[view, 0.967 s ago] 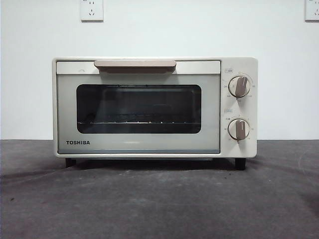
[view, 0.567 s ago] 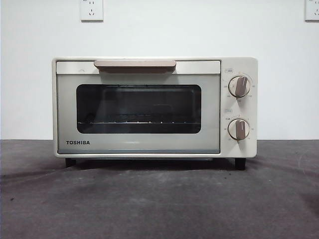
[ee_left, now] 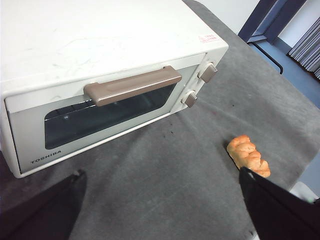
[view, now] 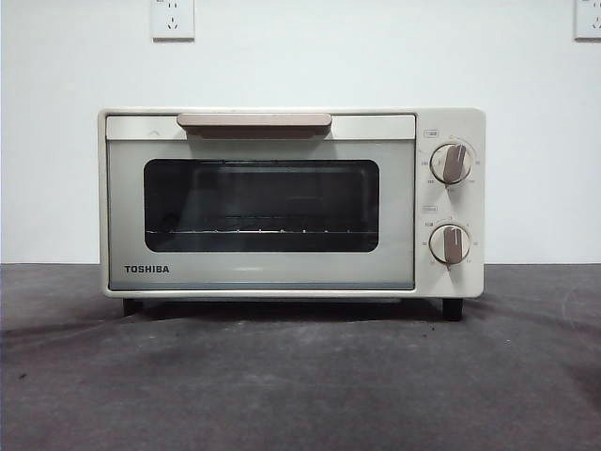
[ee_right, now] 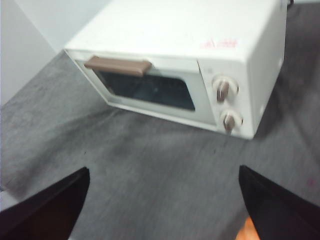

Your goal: The left arm flap open the oven, the right arm pick bread and place it into oven, the left arm flap close the oven

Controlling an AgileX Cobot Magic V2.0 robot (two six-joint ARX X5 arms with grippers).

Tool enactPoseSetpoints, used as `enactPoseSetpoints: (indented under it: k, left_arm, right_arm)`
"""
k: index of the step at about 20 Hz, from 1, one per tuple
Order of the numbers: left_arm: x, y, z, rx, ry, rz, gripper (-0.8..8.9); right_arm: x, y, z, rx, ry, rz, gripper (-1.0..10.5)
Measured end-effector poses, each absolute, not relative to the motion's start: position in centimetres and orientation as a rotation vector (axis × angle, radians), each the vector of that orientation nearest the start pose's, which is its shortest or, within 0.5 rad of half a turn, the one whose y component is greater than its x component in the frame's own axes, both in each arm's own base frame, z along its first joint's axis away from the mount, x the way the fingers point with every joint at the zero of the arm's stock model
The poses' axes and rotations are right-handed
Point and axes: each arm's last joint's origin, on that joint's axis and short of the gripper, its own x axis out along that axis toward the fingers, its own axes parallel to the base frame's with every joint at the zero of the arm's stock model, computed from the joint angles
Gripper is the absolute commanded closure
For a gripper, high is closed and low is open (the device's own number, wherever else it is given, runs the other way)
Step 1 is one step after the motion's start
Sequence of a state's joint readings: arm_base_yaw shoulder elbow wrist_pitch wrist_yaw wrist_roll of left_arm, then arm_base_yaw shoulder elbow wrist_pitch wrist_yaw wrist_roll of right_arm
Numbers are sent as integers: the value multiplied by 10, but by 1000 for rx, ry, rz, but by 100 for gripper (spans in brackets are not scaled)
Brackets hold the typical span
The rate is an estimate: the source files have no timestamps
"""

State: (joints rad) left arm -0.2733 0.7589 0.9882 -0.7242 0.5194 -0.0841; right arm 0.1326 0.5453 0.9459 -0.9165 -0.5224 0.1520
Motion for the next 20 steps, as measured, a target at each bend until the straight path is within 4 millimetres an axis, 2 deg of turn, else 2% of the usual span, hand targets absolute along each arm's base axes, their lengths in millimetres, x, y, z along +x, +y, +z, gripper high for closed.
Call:
enactPoseSetpoints:
  k: [7,12,17,20]
  left_arm:
    - [126,-50,355,-140,535,-755,321]
    - [126,-51,355,-138,536,-763,321]
    - [126,-52,355,-137,535,-768,321]
    - [126,-52,355,-137,535,-768,321]
  right_arm:
    - [89,24,326,276,829,456,471]
    - [108,26,309,290,957,399,471]
    - [138,32,248,300,1158,281,470]
    - [153,35,225,281,1232,206,470]
